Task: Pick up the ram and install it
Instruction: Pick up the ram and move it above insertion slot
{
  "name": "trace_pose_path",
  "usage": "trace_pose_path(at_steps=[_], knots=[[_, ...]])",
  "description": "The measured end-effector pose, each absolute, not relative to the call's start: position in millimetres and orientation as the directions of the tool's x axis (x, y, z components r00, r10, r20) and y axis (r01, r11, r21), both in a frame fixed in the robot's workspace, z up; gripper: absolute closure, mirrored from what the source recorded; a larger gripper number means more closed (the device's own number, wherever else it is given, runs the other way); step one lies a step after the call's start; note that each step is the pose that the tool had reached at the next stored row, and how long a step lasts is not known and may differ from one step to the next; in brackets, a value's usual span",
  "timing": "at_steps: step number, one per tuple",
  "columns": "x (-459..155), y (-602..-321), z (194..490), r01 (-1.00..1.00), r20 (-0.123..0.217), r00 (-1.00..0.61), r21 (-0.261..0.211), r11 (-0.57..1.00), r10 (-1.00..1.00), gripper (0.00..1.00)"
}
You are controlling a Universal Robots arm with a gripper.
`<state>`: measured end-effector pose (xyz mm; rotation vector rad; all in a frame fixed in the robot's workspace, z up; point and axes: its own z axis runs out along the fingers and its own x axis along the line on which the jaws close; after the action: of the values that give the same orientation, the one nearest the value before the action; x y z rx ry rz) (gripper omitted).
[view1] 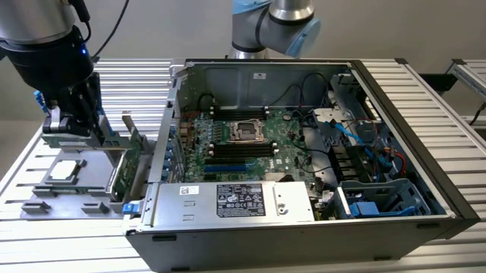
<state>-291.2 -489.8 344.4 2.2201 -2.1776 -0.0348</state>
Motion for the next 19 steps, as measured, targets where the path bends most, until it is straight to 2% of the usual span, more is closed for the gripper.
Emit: trace_pose_path(at_steps=[8, 19], knots=[[-287, -472, 351, -0.999, 0.006, 0.019, 0.037, -0.019, -1.000, 0.87], [-260, -468, 382, -0.999, 0.005, 0.022, 0.038, -0.022, -1.000, 0.87]])
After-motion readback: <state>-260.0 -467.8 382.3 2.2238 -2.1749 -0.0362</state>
